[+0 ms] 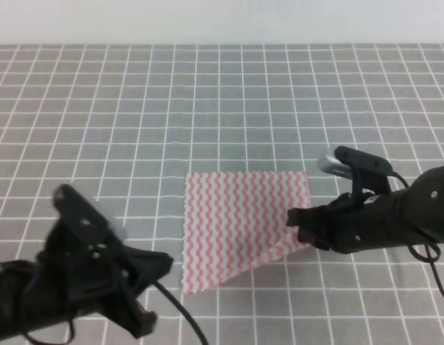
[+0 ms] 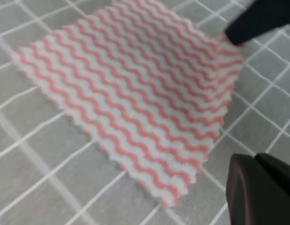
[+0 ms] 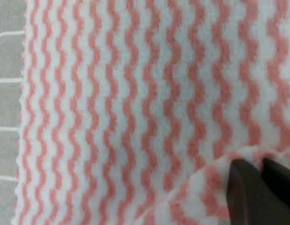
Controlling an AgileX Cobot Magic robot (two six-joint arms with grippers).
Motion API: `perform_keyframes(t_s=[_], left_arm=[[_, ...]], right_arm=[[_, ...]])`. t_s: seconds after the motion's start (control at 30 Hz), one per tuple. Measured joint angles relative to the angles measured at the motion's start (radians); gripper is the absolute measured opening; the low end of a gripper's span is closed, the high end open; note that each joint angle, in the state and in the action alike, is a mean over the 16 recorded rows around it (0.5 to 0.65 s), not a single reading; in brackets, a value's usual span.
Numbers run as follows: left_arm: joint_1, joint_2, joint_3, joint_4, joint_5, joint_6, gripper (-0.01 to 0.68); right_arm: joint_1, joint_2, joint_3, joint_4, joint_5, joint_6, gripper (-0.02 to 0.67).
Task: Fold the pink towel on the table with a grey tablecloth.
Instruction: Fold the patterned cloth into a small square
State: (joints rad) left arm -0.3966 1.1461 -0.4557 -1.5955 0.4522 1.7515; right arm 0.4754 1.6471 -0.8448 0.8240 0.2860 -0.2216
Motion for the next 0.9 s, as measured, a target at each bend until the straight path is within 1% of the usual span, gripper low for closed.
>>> perform_keyframes(t_s=[0.13, 0.27, 0.47, 0.73, 0.8, 0.9], left_arm=[[-0.057, 0.069, -0.015, -0.065, -0.026, 0.121, -0.001], [-0.111, 0.126, -0.031, -0.124, -0.052, 0.238, 0.021], [-0.156, 0.182, -0.050, -0.148, -0.076, 0.369, 0.139], [-0.166, 0.211, -0.055, -0.149, -0.074, 0.577, 0.321], [-0.166, 0.216, -0.057, -0.149, -0.071, 0.628, 0.356], [-0.166, 0.226, -0.060, -0.149, -0.066, 0.697, 0.369]], right_arm=[[0.000, 0.019, -0.021, 0.000, -0.010, -0.004, -0.014], [0.001, 0.034, -0.035, 0.000, -0.017, -0.009, -0.014], [0.002, 0.044, -0.046, 0.001, -0.026, -0.018, -0.014], [0.001, 0.043, -0.052, 0.001, -0.027, -0.024, -0.014], [0.001, 0.043, -0.053, 0.001, -0.027, -0.024, -0.014], [0.001, 0.042, -0.054, 0.001, -0.027, -0.024, -0.014]])
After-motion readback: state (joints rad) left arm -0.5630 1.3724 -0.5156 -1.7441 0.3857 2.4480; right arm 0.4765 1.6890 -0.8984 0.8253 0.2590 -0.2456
